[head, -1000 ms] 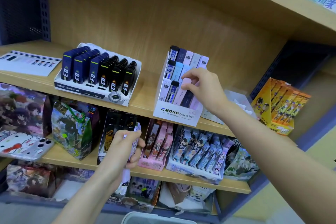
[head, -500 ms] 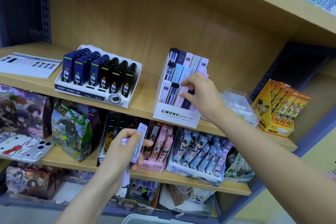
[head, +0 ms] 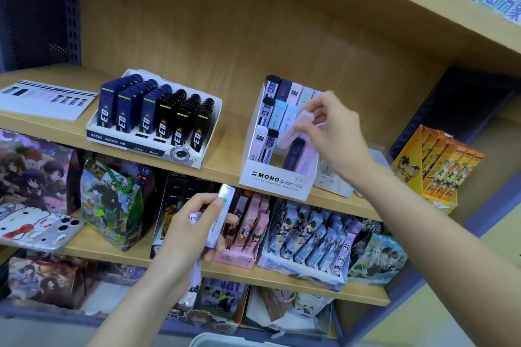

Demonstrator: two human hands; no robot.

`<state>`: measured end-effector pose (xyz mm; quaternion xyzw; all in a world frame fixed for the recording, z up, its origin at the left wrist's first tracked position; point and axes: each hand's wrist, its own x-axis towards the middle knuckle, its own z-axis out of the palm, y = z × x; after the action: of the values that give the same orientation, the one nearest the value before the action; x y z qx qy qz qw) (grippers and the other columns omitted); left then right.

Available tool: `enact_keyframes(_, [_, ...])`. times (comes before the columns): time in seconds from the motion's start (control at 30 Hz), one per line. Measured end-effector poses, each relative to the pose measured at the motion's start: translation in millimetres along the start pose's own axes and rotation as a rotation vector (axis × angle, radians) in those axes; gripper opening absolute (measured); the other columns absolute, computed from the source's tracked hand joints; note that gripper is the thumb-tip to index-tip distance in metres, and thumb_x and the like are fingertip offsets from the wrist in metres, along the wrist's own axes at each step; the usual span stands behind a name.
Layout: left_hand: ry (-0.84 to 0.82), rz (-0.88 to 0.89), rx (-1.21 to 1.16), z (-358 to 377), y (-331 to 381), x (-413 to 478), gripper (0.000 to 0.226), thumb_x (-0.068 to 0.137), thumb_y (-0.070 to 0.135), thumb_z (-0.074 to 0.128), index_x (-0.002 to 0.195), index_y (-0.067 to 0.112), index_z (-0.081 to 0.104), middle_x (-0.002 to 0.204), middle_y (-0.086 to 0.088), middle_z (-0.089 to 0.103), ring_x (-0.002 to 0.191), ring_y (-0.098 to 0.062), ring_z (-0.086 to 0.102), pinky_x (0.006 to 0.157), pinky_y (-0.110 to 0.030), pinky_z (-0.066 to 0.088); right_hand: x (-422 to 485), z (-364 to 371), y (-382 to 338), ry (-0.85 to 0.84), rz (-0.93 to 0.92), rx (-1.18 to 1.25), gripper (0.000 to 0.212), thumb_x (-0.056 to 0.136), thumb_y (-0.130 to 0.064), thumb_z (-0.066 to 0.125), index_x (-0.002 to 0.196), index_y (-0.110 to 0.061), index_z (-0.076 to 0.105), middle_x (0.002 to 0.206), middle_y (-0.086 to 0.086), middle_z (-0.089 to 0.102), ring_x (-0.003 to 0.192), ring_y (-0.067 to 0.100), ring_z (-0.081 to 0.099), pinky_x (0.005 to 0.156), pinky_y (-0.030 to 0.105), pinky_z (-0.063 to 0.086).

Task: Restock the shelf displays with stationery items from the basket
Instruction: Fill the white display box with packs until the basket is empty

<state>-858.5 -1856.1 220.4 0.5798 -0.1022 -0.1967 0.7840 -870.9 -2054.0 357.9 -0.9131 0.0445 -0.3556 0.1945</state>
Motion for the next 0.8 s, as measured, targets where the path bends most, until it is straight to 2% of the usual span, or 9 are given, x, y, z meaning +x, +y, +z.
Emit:
enact_keyframes(0.13, [0.001, 0.047, 0.000, 3, 6, 1, 0.015, 0.096, 0.024, 0.050, 0.099, 0.018, 0.063, 0.075, 0.002, 0.071, 0.039, -0.014, 0.043, 0.033, -0.019, 0.025, 22, -15, 0, 0.229, -0.051, 0.072, 0.015, 0.090, -0.009, 0.059, 0.096, -0.017, 0.048, 0.085, -0.015, 0.054, 0.076, -0.002, 0.053, 0.070, 0.012, 0.045])
enact_keyframes(0.23, [-0.008, 0.069, 0.015, 4, 11, 1, 0.015, 0.096, 0.026, 0.051, 0.099, 0.019, 0.064, 0.077, 0.002, 0.072, 0.039, -0.013, 0.044, 0.034, -0.017, 0.022, 38, -12, 4, 0.267, -0.042, 0.061, 0.012, 0.092, -0.009, 0.056, 0.097, -0.016, 0.048, 0.088, -0.011, 0.055, 0.078, 0.003, 0.053, 0.071, 0.013, 0.043])
enact_keyframes(0.33, [-0.012, 0.078, 0.038, 4, 15, 1, 0.014, 0.096, 0.027, 0.051, 0.098, 0.023, 0.064, 0.079, 0.003, 0.072, 0.040, -0.013, 0.045, 0.036, -0.017, 0.020, 49, -7, 7, 0.242, -0.013, 0.039, 0.012, 0.091, -0.005, 0.054, 0.097, -0.014, 0.048, 0.090, -0.004, 0.055, 0.082, 0.012, 0.053, 0.075, 0.022, 0.046])
enact_keyframes(0.4, [-0.012, 0.079, 0.029, 4, 16, 0, 0.014, 0.096, 0.027, 0.051, 0.097, 0.023, 0.064, 0.078, 0.003, 0.072, 0.040, -0.013, 0.044, 0.035, -0.016, 0.019, 55, -5, 10, 0.218, 0.011, 0.038, 0.014, 0.090, -0.003, 0.053, 0.095, -0.015, 0.047, 0.087, -0.005, 0.054, 0.080, 0.012, 0.052, 0.076, 0.026, 0.047])
enact_keyframes(0.5, [-0.023, 0.081, 0.025, 2, 18, 0, 0.014, 0.095, 0.028, 0.051, 0.097, 0.023, 0.064, 0.079, 0.002, 0.072, 0.040, -0.013, 0.044, 0.035, -0.016, 0.019, 63, -5, 11, 0.152, 0.015, 0.029, 0.014, 0.090, -0.003, 0.055, 0.094, -0.015, 0.048, 0.082, -0.011, 0.052, 0.078, 0.009, 0.050, 0.075, 0.024, 0.045])
enact_keyframes(0.63, [-0.024, 0.084, 0.042, 0, 19, 0, 0.015, 0.095, 0.029, 0.051, 0.098, 0.023, 0.064, 0.081, 0.002, 0.072, 0.039, -0.012, 0.045, 0.035, -0.017, 0.019, 74, -6, 8, 0.076, -0.011, -0.027, 0.012, 0.089, -0.001, 0.056, 0.096, -0.010, 0.052, 0.084, -0.006, 0.053, 0.075, 0.009, 0.050, 0.073, 0.019, 0.043])
enact_keyframes(0.8, [-0.025, 0.080, 0.033, -2, 21, 0, 0.015, 0.095, 0.027, 0.050, 0.099, 0.021, 0.064, 0.080, 0.003, 0.072, 0.038, -0.012, 0.044, 0.034, -0.017, 0.018, 91, -9, 11, -0.023, 0.022, -0.156, 0.014, 0.086, -0.003, 0.063, 0.096, -0.011, 0.058, 0.094, 0.005, 0.059, 0.079, 0.016, 0.054, 0.075, 0.028, 0.048])
